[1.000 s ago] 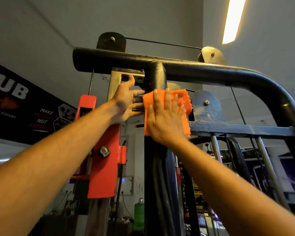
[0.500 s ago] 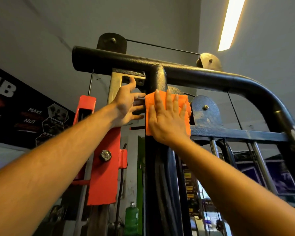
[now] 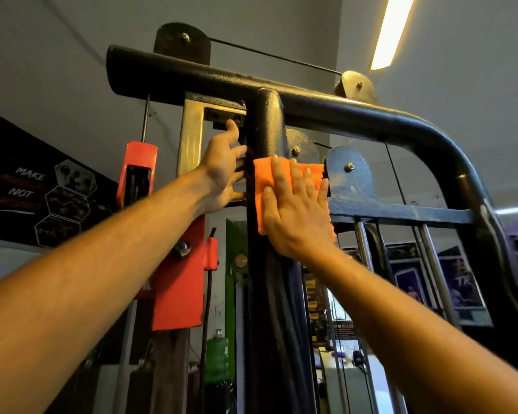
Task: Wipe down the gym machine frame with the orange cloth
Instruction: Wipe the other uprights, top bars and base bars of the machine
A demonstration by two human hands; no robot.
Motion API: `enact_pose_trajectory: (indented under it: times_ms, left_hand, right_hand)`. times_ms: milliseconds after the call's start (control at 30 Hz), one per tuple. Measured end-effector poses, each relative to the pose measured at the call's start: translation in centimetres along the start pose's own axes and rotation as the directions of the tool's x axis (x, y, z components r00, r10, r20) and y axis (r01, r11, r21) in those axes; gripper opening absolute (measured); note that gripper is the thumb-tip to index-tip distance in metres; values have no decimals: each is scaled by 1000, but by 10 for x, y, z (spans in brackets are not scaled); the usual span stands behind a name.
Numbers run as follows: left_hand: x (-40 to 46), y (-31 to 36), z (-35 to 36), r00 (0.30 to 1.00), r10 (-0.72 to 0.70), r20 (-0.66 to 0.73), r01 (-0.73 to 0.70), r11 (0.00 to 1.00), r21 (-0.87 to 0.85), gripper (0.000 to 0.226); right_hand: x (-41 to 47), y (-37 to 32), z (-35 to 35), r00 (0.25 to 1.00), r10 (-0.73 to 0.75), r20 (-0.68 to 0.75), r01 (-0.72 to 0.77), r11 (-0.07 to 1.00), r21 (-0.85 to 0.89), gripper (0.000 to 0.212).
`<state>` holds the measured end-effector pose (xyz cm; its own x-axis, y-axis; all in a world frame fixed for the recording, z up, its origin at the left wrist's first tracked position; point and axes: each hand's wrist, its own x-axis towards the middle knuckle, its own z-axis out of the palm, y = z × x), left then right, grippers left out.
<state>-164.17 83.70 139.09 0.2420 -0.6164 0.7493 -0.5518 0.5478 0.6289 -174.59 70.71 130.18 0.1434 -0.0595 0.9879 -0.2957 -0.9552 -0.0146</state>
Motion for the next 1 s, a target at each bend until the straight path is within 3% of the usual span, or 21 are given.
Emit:
enact_pose_trajectory:
  times_ms: [100, 233, 333, 567, 667, 867, 1000]
  left_hand:
    - [-7, -6, 3, 1000, -14, -7, 13, 1000, -20, 95]
    - [-24, -14, 6, 1000, -14, 19, 15, 999, -38, 86]
    - [-37, -19, 11, 999, -16, 33, 18, 999, -41, 82]
    - [-42, -28, 8, 999, -24, 37, 25, 999, -22, 89]
    - [-43, -28, 10, 1000, -12, 25, 12, 1000, -12, 85]
    - [-54, -36, 10, 999, -17, 46, 19, 999, -36, 82]
    - [-64, -36, 13, 998, -36, 43, 38, 998, -41, 81]
  right_hand:
    - [8, -5, -4, 999, 28, -29, -28, 1000, 15, 68]
    - [-47, -8, -4, 996, -3, -88, -11, 987, -161, 67]
    - [-87, -6, -4, 994, 71, -79, -87, 968, -237, 64]
    - [-68, -17, 20, 985, 175, -10, -173, 980, 102, 69]
    - [-49, -19, 22, 978, 203, -46, -189, 959, 210, 69]
    - [-144, -32, 34, 996, 25, -90, -24, 1000, 13, 69]
    - [-151, -27, 38, 993, 99, -58, -95, 994, 56, 70]
